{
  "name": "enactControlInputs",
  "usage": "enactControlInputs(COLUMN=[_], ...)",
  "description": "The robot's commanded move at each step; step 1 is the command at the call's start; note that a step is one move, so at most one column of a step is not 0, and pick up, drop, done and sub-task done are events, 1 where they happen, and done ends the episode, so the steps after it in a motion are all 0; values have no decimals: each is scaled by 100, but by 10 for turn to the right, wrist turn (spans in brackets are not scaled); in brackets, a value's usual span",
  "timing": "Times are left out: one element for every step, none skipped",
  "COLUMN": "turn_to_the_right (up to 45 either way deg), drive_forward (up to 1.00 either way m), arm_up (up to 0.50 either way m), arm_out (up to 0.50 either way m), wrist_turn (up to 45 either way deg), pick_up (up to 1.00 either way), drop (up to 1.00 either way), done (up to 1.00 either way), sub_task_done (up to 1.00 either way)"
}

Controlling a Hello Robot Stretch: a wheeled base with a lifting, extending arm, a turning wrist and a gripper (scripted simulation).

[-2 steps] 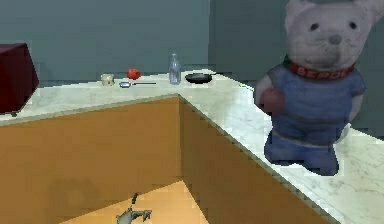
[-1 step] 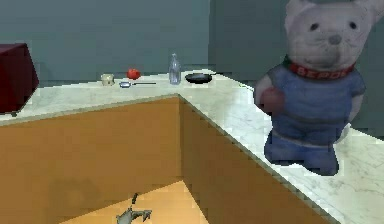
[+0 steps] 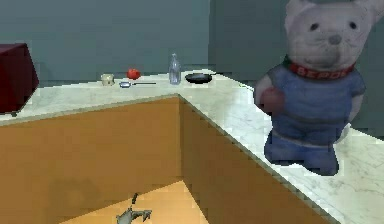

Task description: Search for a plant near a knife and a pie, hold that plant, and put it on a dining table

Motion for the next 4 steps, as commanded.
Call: enactControlInputs(turn_to_the_right=[0,0,0,0], drive_forward=[0,0,0,0], arm_up=[0,-16,0,10], arm_out=[0,0,0,0], wrist_turn=[180,0,0,0], pick_up=[0,0,100,0], drop=[0,0,0,0], done=[0,0,0,0], sub_task_done=[0,0,0,0])
